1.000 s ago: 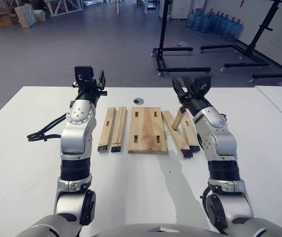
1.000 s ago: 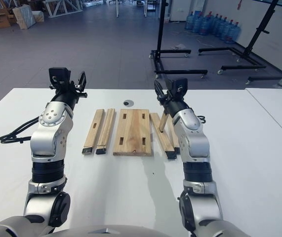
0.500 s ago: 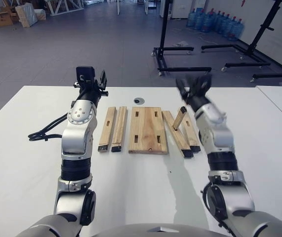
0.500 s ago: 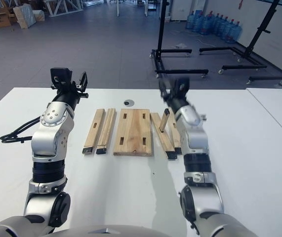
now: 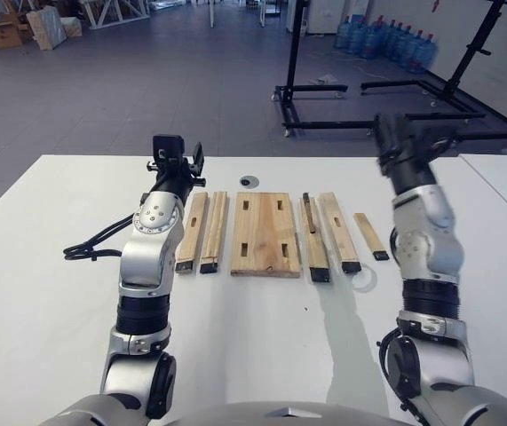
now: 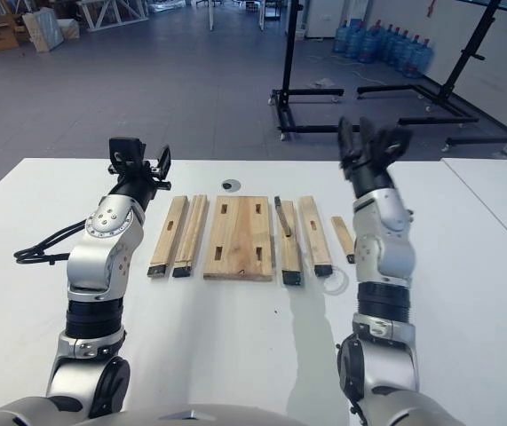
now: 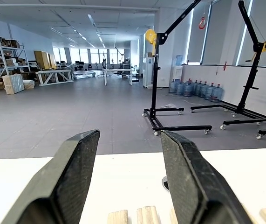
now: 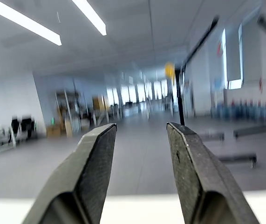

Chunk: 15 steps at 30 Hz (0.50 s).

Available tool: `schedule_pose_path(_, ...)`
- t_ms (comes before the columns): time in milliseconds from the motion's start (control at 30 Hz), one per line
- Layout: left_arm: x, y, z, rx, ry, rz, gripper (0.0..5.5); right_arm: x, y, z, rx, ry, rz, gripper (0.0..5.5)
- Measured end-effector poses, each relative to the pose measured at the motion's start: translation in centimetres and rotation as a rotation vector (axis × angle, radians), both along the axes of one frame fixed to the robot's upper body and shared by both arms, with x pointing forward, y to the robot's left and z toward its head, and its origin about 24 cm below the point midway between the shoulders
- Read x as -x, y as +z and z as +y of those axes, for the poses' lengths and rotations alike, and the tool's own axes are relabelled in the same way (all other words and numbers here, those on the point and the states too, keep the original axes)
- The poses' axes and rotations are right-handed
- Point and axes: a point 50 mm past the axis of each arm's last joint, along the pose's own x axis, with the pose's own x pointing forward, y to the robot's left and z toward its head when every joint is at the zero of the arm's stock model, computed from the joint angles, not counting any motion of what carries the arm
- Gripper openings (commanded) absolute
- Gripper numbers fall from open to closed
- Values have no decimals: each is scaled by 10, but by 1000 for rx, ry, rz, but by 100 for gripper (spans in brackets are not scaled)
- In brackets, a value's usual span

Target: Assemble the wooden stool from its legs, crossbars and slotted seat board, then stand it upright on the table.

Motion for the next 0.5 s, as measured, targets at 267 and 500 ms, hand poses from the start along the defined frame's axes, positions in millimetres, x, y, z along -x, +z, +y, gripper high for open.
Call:
schedule_pose_path(267,2,4,9,-3,34,-19,238,63,-69,16,75,97,377,229)
schedule_pose_path(500,6,-1,16,-12,73,-5,238,117,-130,68,44,305,672,364)
